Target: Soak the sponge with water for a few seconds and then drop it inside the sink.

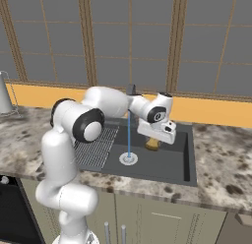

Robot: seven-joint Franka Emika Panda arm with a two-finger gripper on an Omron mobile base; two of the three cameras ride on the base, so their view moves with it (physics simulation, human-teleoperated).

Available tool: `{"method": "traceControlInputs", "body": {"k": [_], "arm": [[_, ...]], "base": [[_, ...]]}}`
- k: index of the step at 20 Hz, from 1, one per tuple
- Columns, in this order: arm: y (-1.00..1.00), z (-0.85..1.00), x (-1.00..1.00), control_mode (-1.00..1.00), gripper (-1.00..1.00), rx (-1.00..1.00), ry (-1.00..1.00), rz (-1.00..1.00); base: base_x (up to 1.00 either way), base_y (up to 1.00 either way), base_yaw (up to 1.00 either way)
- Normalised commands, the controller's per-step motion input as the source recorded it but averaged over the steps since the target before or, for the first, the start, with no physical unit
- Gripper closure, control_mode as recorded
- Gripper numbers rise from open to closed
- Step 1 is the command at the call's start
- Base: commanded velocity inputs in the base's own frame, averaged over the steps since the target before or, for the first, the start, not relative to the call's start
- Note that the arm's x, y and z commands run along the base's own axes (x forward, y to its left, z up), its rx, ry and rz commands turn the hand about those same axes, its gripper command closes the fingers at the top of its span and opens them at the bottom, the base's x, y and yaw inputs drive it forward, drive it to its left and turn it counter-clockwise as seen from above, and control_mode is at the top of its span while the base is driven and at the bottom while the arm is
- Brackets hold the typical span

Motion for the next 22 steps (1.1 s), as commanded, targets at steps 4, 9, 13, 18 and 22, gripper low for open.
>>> {"method": "traceControlInputs", "body": {"k": [4,9,13,18,22], "arm": [[-0.10,-0.37,0.31,-1.00,1.00,0.00,0.06,0.00],[-0.19,-0.31,0.42,-1.00,1.00,0.00,0.03,0.00],[-0.15,-0.27,0.40,-1.00,1.00,0.01,0.02,0.00],[-0.10,-0.20,0.17,-1.00,1.00,0.02,0.04,0.00],[-0.02,-0.11,0.00,-1.00,1.00,0.02,0.01,0.00]], "base": [[0.00,0.00,0.00],[0.00,0.00,0.00],[0.00,0.00,0.00],[0.00,0.00,0.00],[0.00,0.00,0.00]]}}
